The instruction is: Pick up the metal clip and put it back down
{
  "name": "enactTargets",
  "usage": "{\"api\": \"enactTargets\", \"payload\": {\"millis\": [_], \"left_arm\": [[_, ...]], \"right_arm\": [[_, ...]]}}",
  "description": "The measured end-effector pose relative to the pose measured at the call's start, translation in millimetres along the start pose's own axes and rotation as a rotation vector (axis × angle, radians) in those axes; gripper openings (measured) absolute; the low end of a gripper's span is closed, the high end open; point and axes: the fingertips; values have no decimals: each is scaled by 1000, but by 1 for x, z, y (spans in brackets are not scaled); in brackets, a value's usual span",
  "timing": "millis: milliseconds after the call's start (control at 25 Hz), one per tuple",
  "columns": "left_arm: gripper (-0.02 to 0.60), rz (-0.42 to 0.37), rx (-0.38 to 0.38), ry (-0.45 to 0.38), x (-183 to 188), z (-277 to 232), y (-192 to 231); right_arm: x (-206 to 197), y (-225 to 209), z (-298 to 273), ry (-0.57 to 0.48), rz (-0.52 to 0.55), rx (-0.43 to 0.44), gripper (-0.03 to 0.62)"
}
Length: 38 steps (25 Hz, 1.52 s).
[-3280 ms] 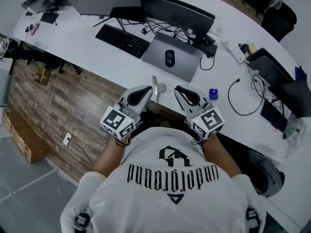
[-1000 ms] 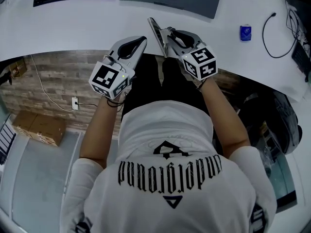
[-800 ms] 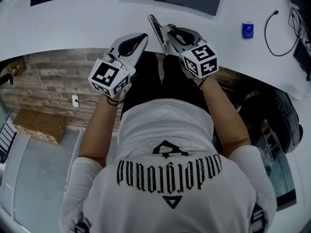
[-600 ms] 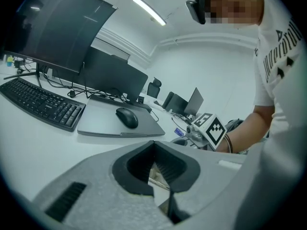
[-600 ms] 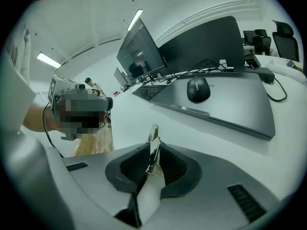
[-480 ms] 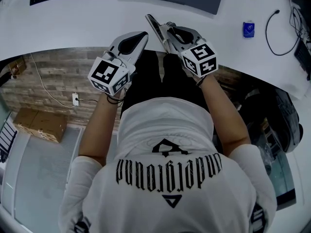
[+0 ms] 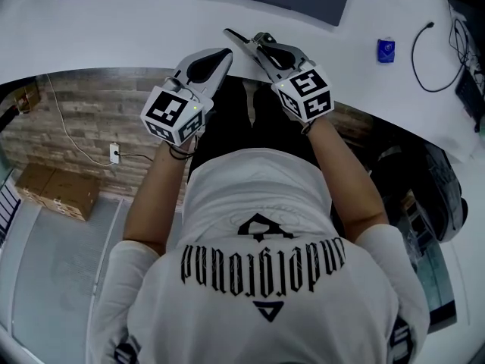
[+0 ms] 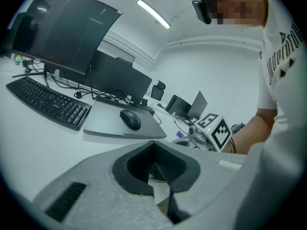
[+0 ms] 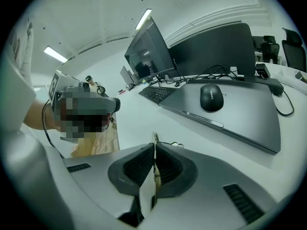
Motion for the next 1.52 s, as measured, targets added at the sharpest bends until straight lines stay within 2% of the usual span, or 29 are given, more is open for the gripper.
{"api": "enactTargets", "payload": {"millis": [280, 640, 880, 1280, 1400, 1520], "left_arm": [[12, 7, 32, -21, 6, 12, -7], [12, -24, 80, -70, 38, 28, -30], [12, -45, 102, -107, 65, 40, -56], [12, -126, 161, -178, 119, 52, -103], [12, -168, 142, -202, 139, 55, -119], [12, -215, 160, -198, 147, 60, -138]], "right_arm": [[6, 15, 9, 9, 57, 18, 20], [32, 31, 54, -40, 144, 31, 20], [51, 52, 99, -83, 270, 35, 20], [76, 88, 169, -172, 414, 95, 20], [89, 98, 188, -206, 447, 113, 20], [94, 108, 211, -238, 471, 122, 20]]}}
Point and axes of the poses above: the fingertips, and each gripper's own axes: z backward along the fingers, y to its left, x out of its top, and after that the axes turned 12 degrees about -z, right-handed
